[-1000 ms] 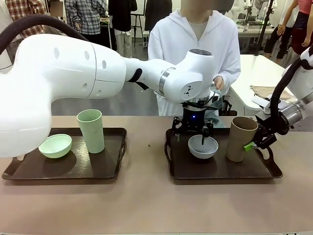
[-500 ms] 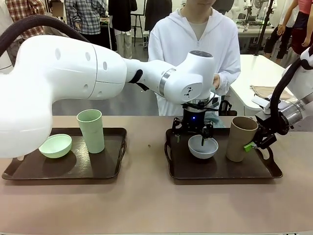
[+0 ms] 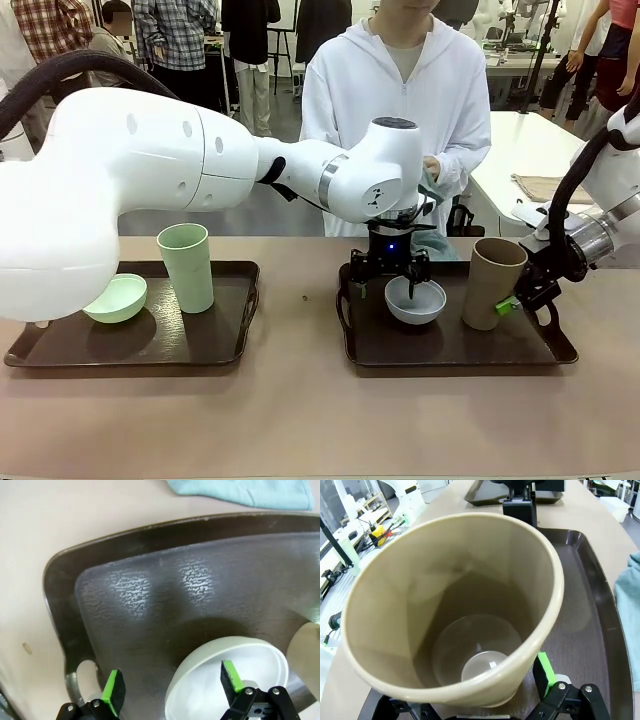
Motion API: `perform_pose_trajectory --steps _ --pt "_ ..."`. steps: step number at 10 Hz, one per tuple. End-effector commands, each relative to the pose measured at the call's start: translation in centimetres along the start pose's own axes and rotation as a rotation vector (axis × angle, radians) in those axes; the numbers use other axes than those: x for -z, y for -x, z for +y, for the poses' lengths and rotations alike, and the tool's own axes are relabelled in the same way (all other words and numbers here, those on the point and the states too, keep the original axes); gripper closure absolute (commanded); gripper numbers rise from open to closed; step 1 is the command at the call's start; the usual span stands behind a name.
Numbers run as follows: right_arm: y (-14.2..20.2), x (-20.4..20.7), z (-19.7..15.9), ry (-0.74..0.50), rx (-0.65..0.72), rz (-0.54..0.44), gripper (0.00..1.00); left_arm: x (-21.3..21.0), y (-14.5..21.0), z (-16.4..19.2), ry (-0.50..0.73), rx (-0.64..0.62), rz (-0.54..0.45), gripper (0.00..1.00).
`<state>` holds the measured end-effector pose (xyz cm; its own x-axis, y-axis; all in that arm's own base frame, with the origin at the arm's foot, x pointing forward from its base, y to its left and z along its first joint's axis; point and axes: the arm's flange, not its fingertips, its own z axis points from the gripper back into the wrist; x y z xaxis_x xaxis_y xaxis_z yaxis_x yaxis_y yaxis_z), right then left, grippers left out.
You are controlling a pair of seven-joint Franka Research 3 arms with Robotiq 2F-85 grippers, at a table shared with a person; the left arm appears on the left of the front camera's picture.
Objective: Set up a tray with a mat and arrange the tableware.
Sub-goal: Pick up the Picnic Bowl and Reusable plastic cup from the Handle tray in front of the human's position and hold them in the air.
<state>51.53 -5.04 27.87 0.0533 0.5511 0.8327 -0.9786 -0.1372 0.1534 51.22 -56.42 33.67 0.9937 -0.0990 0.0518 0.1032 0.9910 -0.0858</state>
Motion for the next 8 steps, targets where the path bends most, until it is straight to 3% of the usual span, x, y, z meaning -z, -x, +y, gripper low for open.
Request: perform_pose_trajectory --steps 1,2,3,5,6,7,8 --pt "-0.04 0.52 -0.68 0.02 -0.033 -0.01 0.53 -0.53 0.15 -0.23 0.035 -0.009 -0.022 0.49" --pt "0.07 0.46 -0.55 0.019 -0.042 -0.011 0.6 -0.44 0.23 -0.16 0.034 -0.011 -0.02 0.5" --pt "0.14 0.4 -0.55 0.028 -0.043 -0.015 1.0 -0.46 0.17 -0.14 0.031 -0.016 -0.014 1.0" --pt "0.23 0.34 -0.49 0.029 -0.046 -0.019 1.0 -0.53 0.21 -0.16 0.023 -0.028 -0.004 1.0" --pt "0.25 0.32 -0.42 0.027 -0.049 -0.019 0.78 -0.56 0.26 -0.16 0.018 -0.032 0.001 0.76" --pt "0.33 0.23 -0.38 0.027 -0.051 -0.019 0.79 -0.56 0.23 -0.16 0.013 -0.032 0.002 0.85" --pt "0.34 0.19 -0.33 0.026 -0.053 -0.019 1.0 -0.71 0.21 -0.16 0.009 -0.033 0.004 1.0"
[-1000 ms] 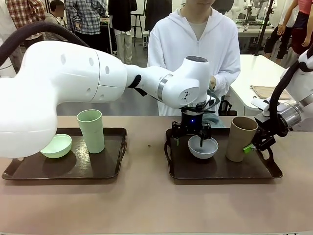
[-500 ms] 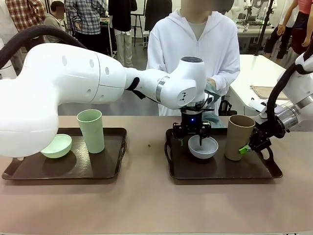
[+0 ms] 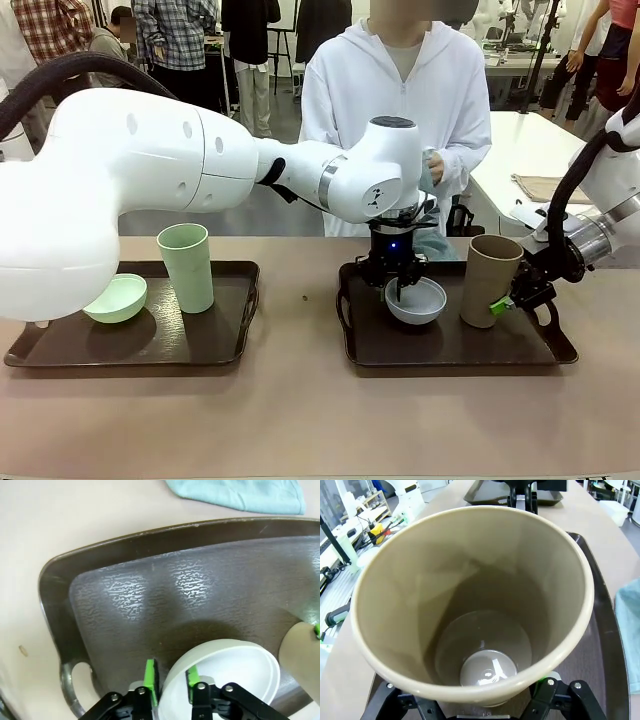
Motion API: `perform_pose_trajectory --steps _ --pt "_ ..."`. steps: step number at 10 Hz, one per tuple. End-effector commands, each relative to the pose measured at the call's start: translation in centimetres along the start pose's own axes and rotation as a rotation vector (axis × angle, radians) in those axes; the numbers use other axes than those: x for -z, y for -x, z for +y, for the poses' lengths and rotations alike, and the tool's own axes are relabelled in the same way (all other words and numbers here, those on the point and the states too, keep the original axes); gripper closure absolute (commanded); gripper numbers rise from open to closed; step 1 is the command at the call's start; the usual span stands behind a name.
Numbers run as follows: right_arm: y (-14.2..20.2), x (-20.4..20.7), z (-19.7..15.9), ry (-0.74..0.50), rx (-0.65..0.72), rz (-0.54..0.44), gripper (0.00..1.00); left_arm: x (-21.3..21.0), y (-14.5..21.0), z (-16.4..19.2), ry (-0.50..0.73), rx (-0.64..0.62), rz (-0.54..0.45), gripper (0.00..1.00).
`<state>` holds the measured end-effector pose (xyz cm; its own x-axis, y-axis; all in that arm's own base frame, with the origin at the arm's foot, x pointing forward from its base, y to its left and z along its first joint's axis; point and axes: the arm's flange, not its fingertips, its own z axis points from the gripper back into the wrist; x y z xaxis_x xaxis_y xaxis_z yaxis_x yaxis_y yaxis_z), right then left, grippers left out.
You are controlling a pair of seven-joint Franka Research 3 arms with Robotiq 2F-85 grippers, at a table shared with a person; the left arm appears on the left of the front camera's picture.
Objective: Set up a tray with a mat and arrange the tableware.
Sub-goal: Pick up the Picnic Bowl and Reusable plastic cup from the Handle tray in front of the human's position and hold them in the air.
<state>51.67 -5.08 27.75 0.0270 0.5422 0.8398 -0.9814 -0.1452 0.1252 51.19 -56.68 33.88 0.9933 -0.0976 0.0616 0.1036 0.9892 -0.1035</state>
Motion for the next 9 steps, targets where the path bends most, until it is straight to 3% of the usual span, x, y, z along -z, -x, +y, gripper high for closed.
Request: perform_pose_trajectory --steps 1,2,4,5,6,7,9 --pt "0.3 0.1 -0.1 0.017 -0.029 -0.014 0.79 -0.7 0.2 0.1 -0.014 -0.031 0.017 1.0" --pt "0.3 0.0 -0.1 0.018 -0.033 -0.016 1.0 -0.8 0.2 0.2 -0.021 -0.031 0.025 1.0" --pt "-0.2 -0.6 0.4 0.02 -0.042 -0.021 1.0 -1.1 0.3 0.5 -0.04 -0.043 0.053 1.0" --pt "-1.3 -1.2 1.0 0.01 -0.045 -0.019 0.79 -1.6 0.9 0.7 -0.061 -0.044 0.094 1.0" --pt "-3.3 -2.1 2.2 -0.038 -0.06 -0.049 0.79 -3.1 1.7 1.0 -0.088 -0.026 0.158 1.0" --pt "-6.0 -3.3 4.2 -0.063 -0.067 -0.017 0.79 -5.6 2.8 1.4 -0.081 -0.021 0.183 1.0" --pt "-11.8 -5.8 7.8 -0.048 -0.11 0.068 0.79 -11.6 5.1 2.5 -0.061 -0.015 0.141 1.0"
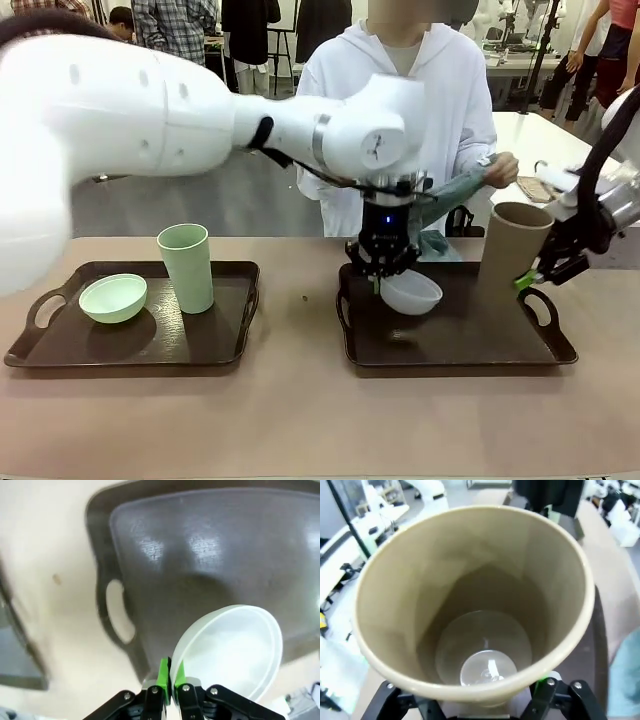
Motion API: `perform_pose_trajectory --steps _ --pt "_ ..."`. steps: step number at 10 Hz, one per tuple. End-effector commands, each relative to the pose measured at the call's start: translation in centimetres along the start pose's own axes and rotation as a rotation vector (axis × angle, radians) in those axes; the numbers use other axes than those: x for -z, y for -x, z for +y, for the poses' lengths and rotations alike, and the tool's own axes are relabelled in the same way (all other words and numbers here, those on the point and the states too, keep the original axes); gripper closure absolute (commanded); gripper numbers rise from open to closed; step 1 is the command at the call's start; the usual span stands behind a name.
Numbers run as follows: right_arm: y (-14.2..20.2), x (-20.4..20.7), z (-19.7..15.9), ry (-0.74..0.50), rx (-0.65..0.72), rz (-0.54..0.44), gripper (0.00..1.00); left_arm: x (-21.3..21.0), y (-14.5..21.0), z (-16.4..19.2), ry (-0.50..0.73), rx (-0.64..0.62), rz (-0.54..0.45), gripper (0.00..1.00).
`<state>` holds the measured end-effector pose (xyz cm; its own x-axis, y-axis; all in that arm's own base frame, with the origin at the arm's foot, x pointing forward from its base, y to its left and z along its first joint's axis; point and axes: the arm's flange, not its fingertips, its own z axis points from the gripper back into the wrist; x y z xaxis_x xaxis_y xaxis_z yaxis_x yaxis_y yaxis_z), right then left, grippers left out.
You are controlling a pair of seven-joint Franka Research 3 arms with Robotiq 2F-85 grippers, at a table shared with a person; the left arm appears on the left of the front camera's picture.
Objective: Set up a tray with a mat and arrange the tableware.
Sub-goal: Pick up the Picnic Bowl and Reusable plastic cup from the Handle tray in front of the human's position and hold them in the air.
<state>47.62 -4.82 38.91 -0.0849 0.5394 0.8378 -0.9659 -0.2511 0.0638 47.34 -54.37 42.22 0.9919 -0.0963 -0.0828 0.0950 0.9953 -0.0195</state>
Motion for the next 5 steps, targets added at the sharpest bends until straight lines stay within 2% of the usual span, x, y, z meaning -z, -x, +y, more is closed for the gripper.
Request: perform_pose_trajectory --steps 1,3,5 --pt "-5.2 -1.8 3.7 0.001 -0.013 0.048 0.79 -5.4 4.2 2.3 0.024 -0.032 -0.054 1.0" --pt "-7.8 -2.5 4.7 -0.002 -0.026 0.063 0.79 -9.4 7.4 2.9 0.042 -0.041 -0.146 1.0" --pt "-9.2 -2.8 4.9 0.001 -0.037 0.067 0.79 -10.9 9.1 3.3 0.056 -0.083 -0.181 1.0"
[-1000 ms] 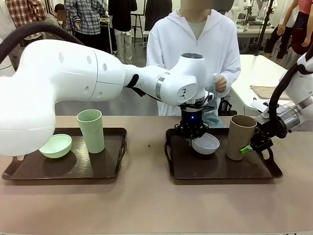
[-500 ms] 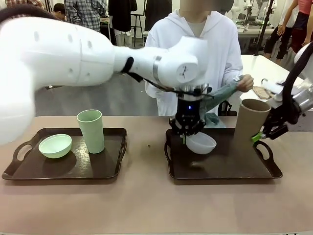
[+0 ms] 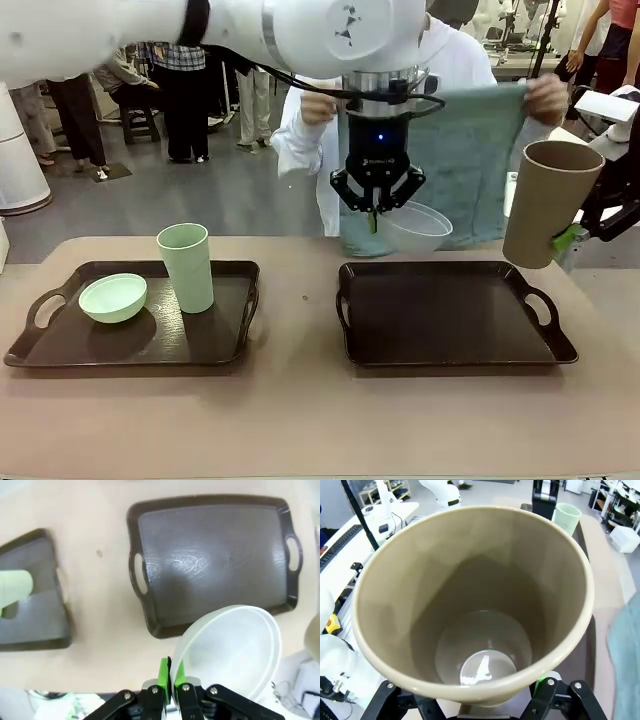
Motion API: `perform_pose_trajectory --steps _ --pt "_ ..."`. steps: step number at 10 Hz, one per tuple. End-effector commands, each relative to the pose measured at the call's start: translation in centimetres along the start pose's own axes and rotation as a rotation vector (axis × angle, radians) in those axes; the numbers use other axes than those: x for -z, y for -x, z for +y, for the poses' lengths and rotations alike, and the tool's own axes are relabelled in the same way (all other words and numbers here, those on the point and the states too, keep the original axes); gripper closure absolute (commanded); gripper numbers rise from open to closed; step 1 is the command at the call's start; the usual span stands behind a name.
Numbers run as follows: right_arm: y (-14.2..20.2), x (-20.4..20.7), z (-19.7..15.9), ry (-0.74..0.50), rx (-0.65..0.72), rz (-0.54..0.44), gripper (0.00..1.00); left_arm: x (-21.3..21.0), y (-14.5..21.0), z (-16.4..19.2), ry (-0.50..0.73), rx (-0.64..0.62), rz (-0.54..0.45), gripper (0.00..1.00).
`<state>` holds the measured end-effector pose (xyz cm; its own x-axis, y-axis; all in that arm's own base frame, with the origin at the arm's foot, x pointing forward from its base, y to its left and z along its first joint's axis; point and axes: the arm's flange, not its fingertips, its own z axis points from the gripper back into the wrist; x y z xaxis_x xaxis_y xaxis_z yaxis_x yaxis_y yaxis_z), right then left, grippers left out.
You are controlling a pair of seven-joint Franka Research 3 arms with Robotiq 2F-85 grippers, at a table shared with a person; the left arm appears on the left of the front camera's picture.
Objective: Set up a tray with a mat and arrange the tableware.
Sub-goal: Pick up the Picnic Bowl and Reusable plastic cup from the Handle tray in front of the human's position and hold them in the air, then place the Picnic Bowl and Reusable plastic cup back onto the Handle tray in front of the human's position.
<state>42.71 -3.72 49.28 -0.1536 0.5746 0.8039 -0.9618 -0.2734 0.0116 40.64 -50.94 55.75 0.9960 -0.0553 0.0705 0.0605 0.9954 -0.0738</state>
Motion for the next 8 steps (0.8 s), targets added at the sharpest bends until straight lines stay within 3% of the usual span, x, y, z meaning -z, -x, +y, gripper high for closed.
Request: perform_pose_trajectory --steps 1,2,8 --pt "1.4 0.8 -1.8 -0.021 0.042 -0.011 0.79 1.6 0.8 1.4 0.002 -0.058 -0.027 1.0" --pt "0.0 0.0 0.0 0.0 0.0 0.0 0.79 0.0 0.0 0.0 0.0 0.0 0.0 1.0" --pt "0.0 0.0 0.0 0.0 0.0 0.0 0.79 0.0 0.0 0.0 0.0 0.0 0.0 1.0"
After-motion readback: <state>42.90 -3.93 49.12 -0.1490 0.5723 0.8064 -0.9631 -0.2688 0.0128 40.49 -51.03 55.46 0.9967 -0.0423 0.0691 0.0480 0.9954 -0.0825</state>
